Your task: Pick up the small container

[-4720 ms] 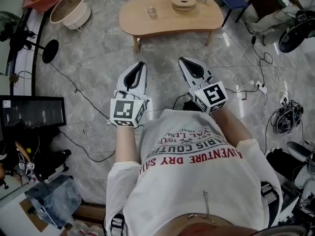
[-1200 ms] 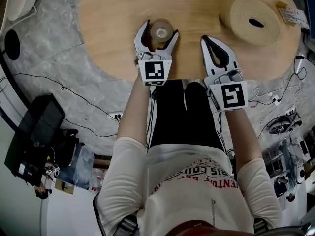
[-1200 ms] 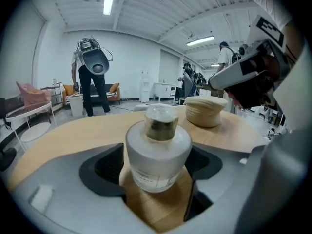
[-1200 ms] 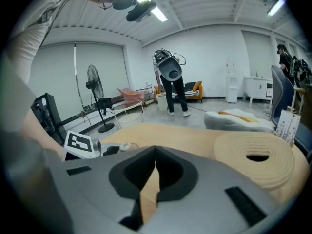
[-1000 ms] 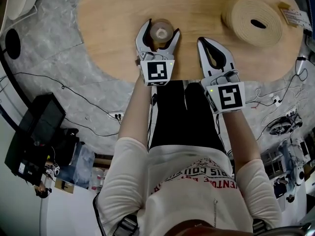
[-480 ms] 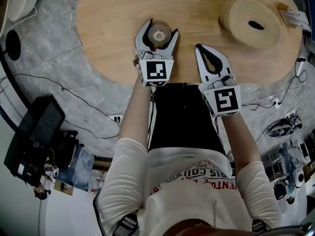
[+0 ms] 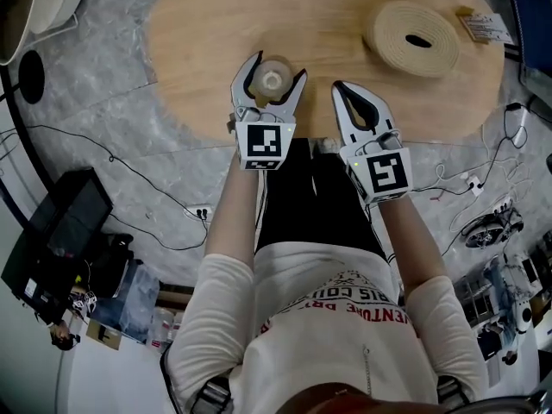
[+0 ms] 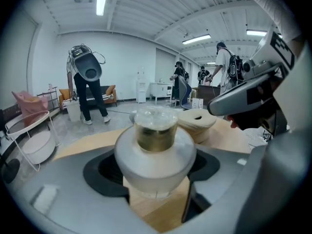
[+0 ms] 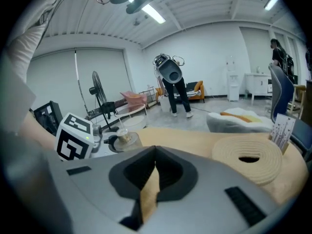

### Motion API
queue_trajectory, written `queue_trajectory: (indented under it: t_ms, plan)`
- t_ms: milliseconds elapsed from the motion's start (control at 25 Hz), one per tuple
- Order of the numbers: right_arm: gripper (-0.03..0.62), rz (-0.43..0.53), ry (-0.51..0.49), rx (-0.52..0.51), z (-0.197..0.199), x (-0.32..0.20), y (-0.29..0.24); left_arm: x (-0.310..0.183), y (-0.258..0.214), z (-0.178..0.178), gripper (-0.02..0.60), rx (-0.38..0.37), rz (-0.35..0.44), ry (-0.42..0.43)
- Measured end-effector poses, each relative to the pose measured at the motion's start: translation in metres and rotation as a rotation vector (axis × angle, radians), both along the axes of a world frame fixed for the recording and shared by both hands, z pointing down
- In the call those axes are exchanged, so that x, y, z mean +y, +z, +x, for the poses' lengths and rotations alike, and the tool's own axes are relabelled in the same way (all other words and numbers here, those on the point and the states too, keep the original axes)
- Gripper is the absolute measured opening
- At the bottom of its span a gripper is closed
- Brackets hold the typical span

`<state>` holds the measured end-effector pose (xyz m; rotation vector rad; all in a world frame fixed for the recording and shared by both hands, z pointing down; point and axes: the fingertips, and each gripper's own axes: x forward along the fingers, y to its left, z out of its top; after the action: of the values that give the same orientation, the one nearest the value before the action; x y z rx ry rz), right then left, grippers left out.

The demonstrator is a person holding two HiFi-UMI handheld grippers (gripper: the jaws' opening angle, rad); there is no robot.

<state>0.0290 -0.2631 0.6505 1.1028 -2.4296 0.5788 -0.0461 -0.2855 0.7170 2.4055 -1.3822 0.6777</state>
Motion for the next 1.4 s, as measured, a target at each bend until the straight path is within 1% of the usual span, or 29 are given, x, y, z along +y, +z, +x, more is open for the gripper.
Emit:
queue_trajectory:
  t_ms: [200,360,560,680,800,960,1040,1160,1400]
  plan:
    - [-0.003,0.035,0.011,-0.034,0.007,0.007,-0.048,0.003,-0.076,0.001,0.341,-0.013,0.075,0.006]
    - [-0.003,0.075,-0.014,-0.038,0.01,0.017,-0.092,0.013,-0.143,0.003,0.341,0.011,0.134,-0.001]
    - [-0.003,0.121,-0.014,-0.067,0.021,0.024,-0.154,0.033,-0.212,0.005,0.341,0.006,0.175,-0.01]
    - [-0.003,0.139,-0.028,-0.106,0.026,0.034,-0.193,0.048,-0.25,0.007,0.342,0.025,0.173,-0.012]
    - [-0.003,0.193,-0.058,-0.123,0.026,0.04,-0.232,0.06,-0.292,0.01,0.341,0.05,0.19,-0.01]
    - [-0.003,0.276,-0.078,-0.132,0.027,0.038,-0.282,0.067,-0.344,0.015,0.341,0.013,0.282,0.023]
    - [-0.003,0.313,-0.078,-0.136,0.029,0.035,-0.306,0.069,-0.367,0.017,0.341,0.032,0.312,0.022]
    - [-0.003,0.352,-0.089,-0.135,0.028,0.032,-0.33,0.071,-0.394,0.018,0.341,0.064,0.33,0.016]
    - [-0.004,0.412,-0.098,-0.148,0.021,0.032,-0.372,0.07,-0.436,0.006,0.342,0.047,0.388,0.03]
